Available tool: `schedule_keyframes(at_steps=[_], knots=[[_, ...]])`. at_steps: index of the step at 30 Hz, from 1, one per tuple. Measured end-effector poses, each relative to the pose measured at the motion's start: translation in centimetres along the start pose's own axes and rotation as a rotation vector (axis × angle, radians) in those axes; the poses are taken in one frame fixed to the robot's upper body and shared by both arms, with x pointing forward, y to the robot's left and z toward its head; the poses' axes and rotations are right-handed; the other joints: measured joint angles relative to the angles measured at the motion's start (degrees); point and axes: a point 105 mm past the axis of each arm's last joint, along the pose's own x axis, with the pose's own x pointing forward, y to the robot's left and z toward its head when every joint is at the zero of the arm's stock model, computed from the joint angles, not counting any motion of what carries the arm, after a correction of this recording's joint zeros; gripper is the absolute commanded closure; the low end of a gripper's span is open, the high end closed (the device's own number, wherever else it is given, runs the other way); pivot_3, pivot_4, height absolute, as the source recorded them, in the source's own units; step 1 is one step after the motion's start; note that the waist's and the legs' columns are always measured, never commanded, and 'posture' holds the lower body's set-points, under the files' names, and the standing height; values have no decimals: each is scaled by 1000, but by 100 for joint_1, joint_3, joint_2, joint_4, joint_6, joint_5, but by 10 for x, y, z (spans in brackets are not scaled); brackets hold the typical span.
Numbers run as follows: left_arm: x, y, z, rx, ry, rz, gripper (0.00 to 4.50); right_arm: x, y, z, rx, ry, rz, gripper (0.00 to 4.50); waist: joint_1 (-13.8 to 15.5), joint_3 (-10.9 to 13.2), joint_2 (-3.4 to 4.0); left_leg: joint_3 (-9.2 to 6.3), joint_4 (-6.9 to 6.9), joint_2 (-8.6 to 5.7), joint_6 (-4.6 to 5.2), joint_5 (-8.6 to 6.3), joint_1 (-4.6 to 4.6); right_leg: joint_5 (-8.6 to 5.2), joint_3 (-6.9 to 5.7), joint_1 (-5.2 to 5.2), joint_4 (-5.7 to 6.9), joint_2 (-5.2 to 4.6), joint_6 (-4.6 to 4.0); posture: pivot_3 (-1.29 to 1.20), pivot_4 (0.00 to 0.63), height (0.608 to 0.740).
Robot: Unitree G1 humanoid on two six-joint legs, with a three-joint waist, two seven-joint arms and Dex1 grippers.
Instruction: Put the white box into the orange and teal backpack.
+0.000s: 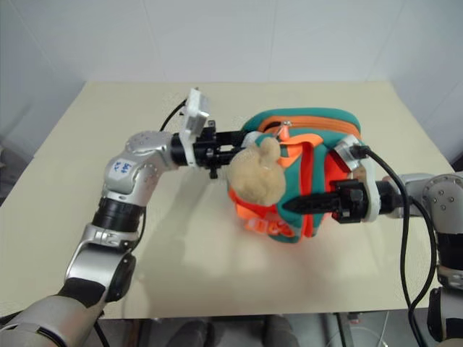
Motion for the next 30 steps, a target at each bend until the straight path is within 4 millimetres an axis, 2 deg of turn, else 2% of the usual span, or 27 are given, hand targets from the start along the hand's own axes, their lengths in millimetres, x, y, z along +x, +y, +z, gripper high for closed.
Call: schedule_keyframes(at_steps=[3, 5, 9, 12, 17, 21, 26, 30], knots=[[7, 0, -13, -3, 63, 3, 1735, 2, 2, -1, -6, 7, 11, 3915, 1, 0, 0, 0, 0, 0, 0, 0, 0, 0, 0, 0, -1, 0, 0, 0, 150, 740], [8, -1, -14, 10, 70, 1, 1122, 3, 2, -1, -6, 9, 12, 3915, 1, 0, 0, 2, -1, 0, 0, 0, 0, 0, 1, 0, -3, 0, 1, 0, 150, 740], [-7, 1, -13, 38, 106, 17, 34, 4, 1, -2, -2, 9, 9, 3915, -56, 0, 0, 13, -7, 5, 0, 0, 6, 1, 15, -6, 2, 6, 0, 0, 150, 740], [-29, -3, -1, 47, 104, -2, 34, 4, 1, -2, -2, 8, 6, 3915, -87, 0, 0, 14, -8, 6, 0, 0, 5, 1, 18, -9, 2, 7, 0, 0, 150, 740], [-74, -21, 30, 87, 71, -78, 34, 5, -1, -1, -7, -2, 9, 3915, -120, 0, 0, 17, -8, 5, 1, -1, 6, 1, 20, -7, -2, 3, 0, 0, 150, 740], [-106, -27, 27, 61, 138, -71, 34, 8, -4, -1, -8, -7, 14, 3915, -148, 0, 0, 18, -6, 5, 2, -2, 10, 2, 24, -6, 4, 5, 0, 0, 150, 740], [-112, -43, 42, 20, 111, -125, 34, 9, -5, 0, -13, -5, 14, 3915, -144, 0, 0, 17, -4, 6, 16, -9, 9, 4, 28, -4, 3, 5, 1, 0, 150, 740], [-91, -61, 51, 40, 23, -194, 34, 11, -6, 1, -23, -9, 18, 3915, -145, 0, 0, 21, -3, 6, 13, -8, 10, 6, 35, -4, 2, 5, 3, 0, 150, 740]])
